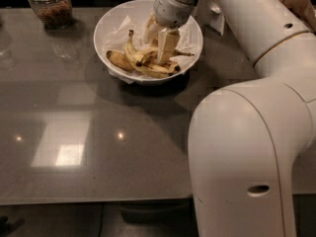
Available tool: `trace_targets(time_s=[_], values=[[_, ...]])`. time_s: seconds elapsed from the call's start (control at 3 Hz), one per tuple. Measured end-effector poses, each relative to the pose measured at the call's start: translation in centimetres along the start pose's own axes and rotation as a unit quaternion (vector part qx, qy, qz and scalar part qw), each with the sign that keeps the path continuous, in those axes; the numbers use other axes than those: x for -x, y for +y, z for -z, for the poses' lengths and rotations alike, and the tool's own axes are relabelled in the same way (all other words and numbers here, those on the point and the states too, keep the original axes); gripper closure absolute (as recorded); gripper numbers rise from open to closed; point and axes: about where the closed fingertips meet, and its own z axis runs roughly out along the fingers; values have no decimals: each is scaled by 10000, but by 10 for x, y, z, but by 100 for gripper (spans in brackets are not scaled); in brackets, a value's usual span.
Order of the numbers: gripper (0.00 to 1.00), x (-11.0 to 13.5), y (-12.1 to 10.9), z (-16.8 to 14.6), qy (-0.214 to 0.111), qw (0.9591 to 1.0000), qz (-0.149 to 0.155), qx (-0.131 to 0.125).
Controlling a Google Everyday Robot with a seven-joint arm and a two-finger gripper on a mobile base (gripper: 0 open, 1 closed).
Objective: Pick banana from white bowl
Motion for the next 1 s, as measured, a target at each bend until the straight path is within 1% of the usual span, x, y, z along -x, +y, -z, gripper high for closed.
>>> trace_targets(time_s=[0.33, 0.67, 1.0], values=[[34, 3, -11, -2, 22, 10000, 48, -3], [36, 6, -17, -4, 28, 10000, 64, -4], [55, 5, -16, -10, -14, 10000, 35, 70]])
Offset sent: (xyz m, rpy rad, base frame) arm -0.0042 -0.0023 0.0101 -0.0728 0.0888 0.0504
